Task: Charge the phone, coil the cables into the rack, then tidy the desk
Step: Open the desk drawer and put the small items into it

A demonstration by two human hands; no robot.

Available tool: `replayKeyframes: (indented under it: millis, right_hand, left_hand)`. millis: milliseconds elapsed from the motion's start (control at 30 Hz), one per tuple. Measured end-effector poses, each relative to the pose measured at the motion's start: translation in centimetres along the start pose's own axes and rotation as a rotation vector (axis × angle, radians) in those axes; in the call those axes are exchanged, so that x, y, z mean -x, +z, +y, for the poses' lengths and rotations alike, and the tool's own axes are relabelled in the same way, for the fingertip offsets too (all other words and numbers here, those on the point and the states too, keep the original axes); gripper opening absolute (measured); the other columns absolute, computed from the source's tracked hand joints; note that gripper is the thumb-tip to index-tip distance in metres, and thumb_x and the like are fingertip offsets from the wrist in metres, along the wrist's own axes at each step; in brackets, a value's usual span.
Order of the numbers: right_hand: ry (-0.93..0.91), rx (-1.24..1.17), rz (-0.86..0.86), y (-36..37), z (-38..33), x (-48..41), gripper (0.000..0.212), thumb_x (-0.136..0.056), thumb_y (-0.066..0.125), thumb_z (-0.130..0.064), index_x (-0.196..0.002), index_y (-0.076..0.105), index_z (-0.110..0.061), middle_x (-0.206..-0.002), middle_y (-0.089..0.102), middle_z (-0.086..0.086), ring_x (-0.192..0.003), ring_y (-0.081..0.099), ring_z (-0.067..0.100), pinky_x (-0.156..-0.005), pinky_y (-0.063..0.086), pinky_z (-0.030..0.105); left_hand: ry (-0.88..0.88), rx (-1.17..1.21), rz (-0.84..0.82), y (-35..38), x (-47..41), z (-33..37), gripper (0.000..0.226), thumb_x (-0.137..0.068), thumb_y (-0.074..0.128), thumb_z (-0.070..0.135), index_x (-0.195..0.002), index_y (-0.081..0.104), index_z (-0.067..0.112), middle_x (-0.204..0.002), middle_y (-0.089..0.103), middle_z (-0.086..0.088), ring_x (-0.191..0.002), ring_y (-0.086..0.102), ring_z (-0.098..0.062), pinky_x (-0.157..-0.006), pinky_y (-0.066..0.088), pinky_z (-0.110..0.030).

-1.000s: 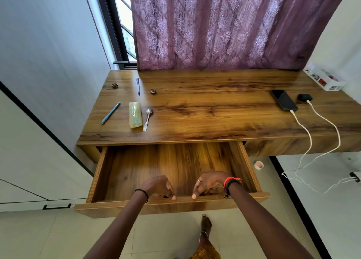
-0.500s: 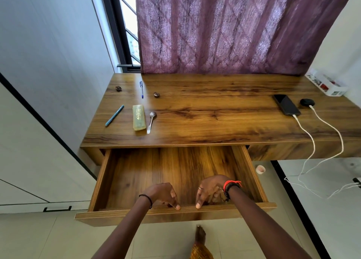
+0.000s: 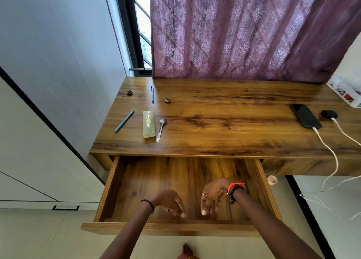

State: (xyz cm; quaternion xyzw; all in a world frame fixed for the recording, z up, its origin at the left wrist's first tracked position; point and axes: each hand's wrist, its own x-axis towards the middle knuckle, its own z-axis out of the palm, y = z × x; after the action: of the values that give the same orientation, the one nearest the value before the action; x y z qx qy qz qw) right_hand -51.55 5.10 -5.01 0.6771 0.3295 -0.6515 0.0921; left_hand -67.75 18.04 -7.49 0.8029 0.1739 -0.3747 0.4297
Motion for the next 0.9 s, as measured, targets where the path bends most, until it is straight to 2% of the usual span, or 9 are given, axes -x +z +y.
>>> replayKeyframes:
  millis: [133,300,333,400,467,600,767,900]
  right_hand:
    - [-0.158,-0.059,0.086,-3.8,-1.3,0.3,0.004,-0.084,0.068,-0.023,-0.086,0.067,-0.019,-0.088,0.067,-0.002,-0.079,0.064,0.006,-0.074,0.051,0.019]
    - [-0.367,-0.223,0.231,-8.5,-3.0,0.6,0.004,-0.086,0.065,-0.017,-0.085,0.064,-0.014,-0.087,0.066,0.004,-0.075,0.062,0.009,-0.068,0.051,0.018]
    - [-0.398,-0.270,0.251,-9.2,-3.4,0.4,0.004,-0.086,0.065,-0.017,-0.086,0.063,-0.013,-0.086,0.066,0.004,-0.074,0.063,0.009,-0.067,0.052,0.017]
    - [-0.450,-0.343,0.305,-10.9,-4.6,-0.1,0.003,-0.087,0.064,-0.013,-0.086,0.062,-0.011,-0.081,0.066,0.005,-0.069,0.063,0.009,-0.063,0.053,0.017]
    - [-0.487,-0.454,0.380,-12.0,-6.0,-0.9,0.003,-0.088,0.061,-0.006,-0.085,0.060,-0.008,-0.077,0.064,0.007,-0.064,0.062,0.009,-0.060,0.053,0.017]
    - [-0.511,-0.682,0.622,-13.6,-9.5,-3.2,0.012,-0.089,0.049,0.007,-0.086,0.054,-0.003,-0.072,0.057,0.008,-0.061,0.056,0.013,-0.054,0.052,0.017]
    - [-0.413,-0.791,0.869,-15.1,-13.7,-6.5,0.014,-0.087,0.051,0.002,-0.078,0.056,-0.007,-0.069,0.059,0.009,-0.054,0.054,0.012,-0.054,0.050,0.023]
    - [-0.357,-0.832,0.996,-16.3,-16.1,-8.4,0.014,-0.084,0.064,-0.015,-0.072,0.058,-0.010,-0.069,0.063,0.008,-0.058,0.058,0.017,-0.062,0.055,0.033]
  left_hand:
    - [0.002,0.241,0.146,-4.4,1.7,-0.7,0.021,-0.095,0.048,0.019,-0.109,0.064,0.017,-0.107,0.067,-0.002,-0.085,0.062,-0.004,-0.074,0.049,-0.018]
    - [0.044,0.595,0.421,-11.0,3.9,-2.3,0.020,-0.095,0.050,0.024,-0.102,0.063,0.011,-0.085,0.067,0.001,-0.072,0.063,-0.006,-0.062,0.049,-0.016]
    - [0.069,0.664,0.514,-12.0,4.0,-2.7,0.020,-0.095,0.050,0.023,-0.101,0.063,0.009,-0.086,0.067,-0.002,-0.073,0.063,-0.008,-0.062,0.050,-0.017]
    - [0.074,0.711,0.801,-13.8,3.5,-3.6,0.018,-0.096,0.049,0.021,-0.100,0.062,0.009,-0.093,0.066,-0.008,-0.078,0.063,-0.012,-0.066,0.050,-0.020]
    - [0.013,0.698,1.053,-15.1,2.6,-4.0,0.020,-0.096,0.048,0.021,-0.106,0.058,0.006,-0.097,0.065,-0.011,-0.081,0.062,-0.016,-0.065,0.050,-0.021]
    - [-0.122,0.648,1.361,-17.5,0.3,-5.9,0.023,-0.095,0.049,0.022,-0.106,0.057,0.004,-0.101,0.065,-0.016,-0.092,0.061,-0.029,-0.076,0.046,-0.034]
    - [-0.140,0.474,1.437,-18.9,-1.7,-9.7,0.015,-0.093,0.050,0.014,-0.100,0.058,0.003,-0.103,0.059,-0.019,-0.098,0.055,-0.031,-0.083,0.042,-0.036]
    - [-0.053,0.233,1.431,-19.2,-1.9,-11.8,0.009,-0.093,0.049,0.012,-0.098,0.056,0.010,-0.099,0.055,-0.009,-0.095,0.052,-0.025,-0.083,0.044,-0.034]
